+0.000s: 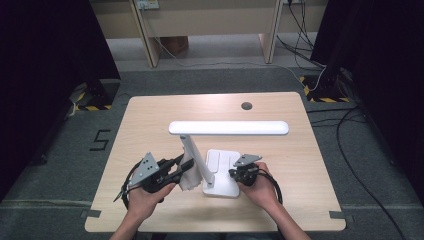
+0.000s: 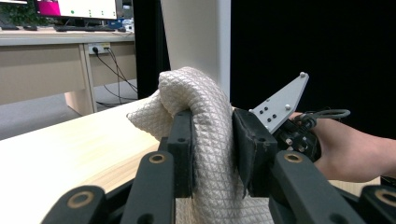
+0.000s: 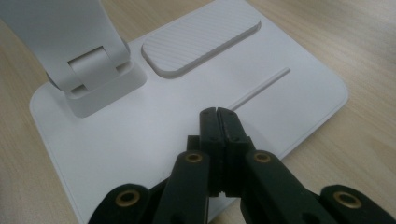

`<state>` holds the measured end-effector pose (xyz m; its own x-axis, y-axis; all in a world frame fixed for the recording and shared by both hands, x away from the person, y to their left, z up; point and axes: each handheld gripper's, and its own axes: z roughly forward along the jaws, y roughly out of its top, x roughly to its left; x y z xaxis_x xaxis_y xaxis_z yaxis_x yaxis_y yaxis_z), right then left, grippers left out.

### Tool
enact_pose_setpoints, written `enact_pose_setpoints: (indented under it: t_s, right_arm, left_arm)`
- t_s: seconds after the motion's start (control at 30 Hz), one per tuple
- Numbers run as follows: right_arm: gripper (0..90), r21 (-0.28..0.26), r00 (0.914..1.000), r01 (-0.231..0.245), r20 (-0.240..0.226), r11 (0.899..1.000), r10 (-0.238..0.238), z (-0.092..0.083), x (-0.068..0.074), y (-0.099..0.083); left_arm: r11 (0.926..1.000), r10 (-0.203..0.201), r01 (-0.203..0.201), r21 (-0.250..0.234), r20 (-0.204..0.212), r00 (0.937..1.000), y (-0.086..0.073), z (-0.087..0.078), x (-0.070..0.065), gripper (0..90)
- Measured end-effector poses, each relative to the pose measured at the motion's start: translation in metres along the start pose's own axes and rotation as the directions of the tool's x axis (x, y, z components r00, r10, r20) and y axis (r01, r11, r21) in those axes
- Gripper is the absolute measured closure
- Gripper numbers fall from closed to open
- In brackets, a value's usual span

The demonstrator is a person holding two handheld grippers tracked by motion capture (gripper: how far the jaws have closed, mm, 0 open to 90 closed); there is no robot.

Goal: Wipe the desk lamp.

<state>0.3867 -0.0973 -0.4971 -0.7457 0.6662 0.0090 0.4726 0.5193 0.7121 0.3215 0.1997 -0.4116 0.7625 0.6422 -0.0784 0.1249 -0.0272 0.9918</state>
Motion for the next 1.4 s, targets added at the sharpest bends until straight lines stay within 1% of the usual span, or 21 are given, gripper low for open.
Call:
enact_pose_setpoints:
  t_s: [0.13, 0.33, 0.6, 0.67, 0.73, 0.9, 1.4]
  right_arm:
    - [90.0, 0.001, 1.0, 0.0, -0.001, 1.0, 0.0, 0.0, 0.0, 0.0]
    - [90.0, 0.003, 1.0, -0.002, 0.0, 1.0, 0.002, 0.0, 0.0, 0.0]
    - [90.0, 0.003, 1.0, -0.003, -0.001, 1.0, 0.003, 0.0, 0.0, 0.0]
    - [90.0, 0.003, 1.0, 0.004, -0.002, 1.0, -0.004, 0.001, 0.0, 0.001]
    - [90.0, 0.005, 1.0, -0.004, -0.003, 1.0, 0.004, 0.0, 0.0, 0.001]
    - [90.0, 0.002, 1.0, 0.003, -0.004, 1.0, -0.003, 0.001, 0.0, 0.001]
    - [90.0, 0.003, 1.0, 0.001, -0.002, 1.0, -0.001, 0.001, 0.0, 0.001]
  left_arm:
    - [1.0, -0.001, 0.001, 0.001, 0.003, 1.0, -0.002, 0.001, 0.0, 70.1]
    - [1.0, -0.001, 0.001, 0.008, -0.004, 1.0, -0.005, -0.001, 0.002, 70.9]
    - [0.9999, 0.003, -0.003, 0.013, 0.005, 1.0, -0.011, 0.003, 0.002, 69.9]
    - [0.9999, 0.003, -0.003, 0.016, 0.005, 1.0, -0.012, 0.003, 0.003, 69.6]
    - [0.9999, -0.002, 0.002, 0.017, 0.003, 1.0, -0.014, 0.003, 0.003, 69.1]
    - [0.9996, -0.003, 0.003, 0.028, 0.006, 1.0, -0.019, 0.004, 0.003, 69.2]
    - [0.9986, -0.002, 0.001, 0.052, 0.005, 1.0, -0.029, 0.008, 0.002, 69.2]
